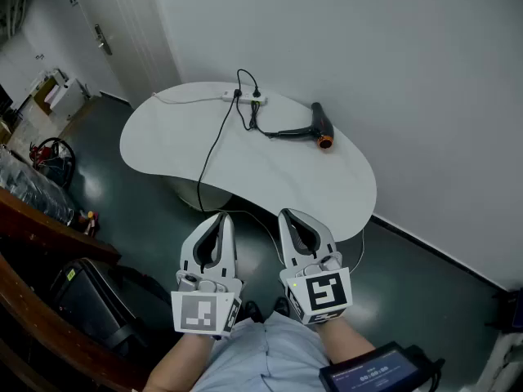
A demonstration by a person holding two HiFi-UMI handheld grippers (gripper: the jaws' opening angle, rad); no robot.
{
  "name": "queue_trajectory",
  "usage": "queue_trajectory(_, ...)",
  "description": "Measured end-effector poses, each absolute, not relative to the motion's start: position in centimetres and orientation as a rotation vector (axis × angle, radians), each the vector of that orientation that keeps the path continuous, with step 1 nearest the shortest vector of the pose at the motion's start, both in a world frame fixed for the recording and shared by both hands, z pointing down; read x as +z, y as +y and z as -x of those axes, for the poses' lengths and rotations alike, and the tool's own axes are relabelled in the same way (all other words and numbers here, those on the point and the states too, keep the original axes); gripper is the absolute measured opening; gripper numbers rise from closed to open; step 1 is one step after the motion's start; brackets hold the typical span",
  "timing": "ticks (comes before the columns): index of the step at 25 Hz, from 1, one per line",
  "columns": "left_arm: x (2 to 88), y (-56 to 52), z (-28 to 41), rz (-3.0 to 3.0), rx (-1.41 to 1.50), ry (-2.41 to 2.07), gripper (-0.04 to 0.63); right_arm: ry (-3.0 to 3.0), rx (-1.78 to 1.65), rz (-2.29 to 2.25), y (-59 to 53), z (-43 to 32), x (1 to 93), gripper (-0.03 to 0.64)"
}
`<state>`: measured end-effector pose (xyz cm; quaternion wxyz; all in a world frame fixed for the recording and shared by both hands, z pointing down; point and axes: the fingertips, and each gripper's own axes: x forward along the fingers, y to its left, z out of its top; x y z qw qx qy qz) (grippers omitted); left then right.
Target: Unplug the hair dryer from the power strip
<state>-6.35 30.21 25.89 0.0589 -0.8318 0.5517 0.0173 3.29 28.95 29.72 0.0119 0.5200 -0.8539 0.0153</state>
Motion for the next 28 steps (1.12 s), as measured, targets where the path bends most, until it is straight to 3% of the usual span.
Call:
queue_trajectory(19,27.6,29.9,4.2,2.477,0.008,1.795,-0.003,-2.707,0.182,-1.57,27.8,-6.7,32.0,0.002)
queue_trajectory(28,29.2,24.3,5.8,2.477,0.005,1.847,-0.003,-2.694,0.193,-1.54,22.0,-5.6,33.3,0.002)
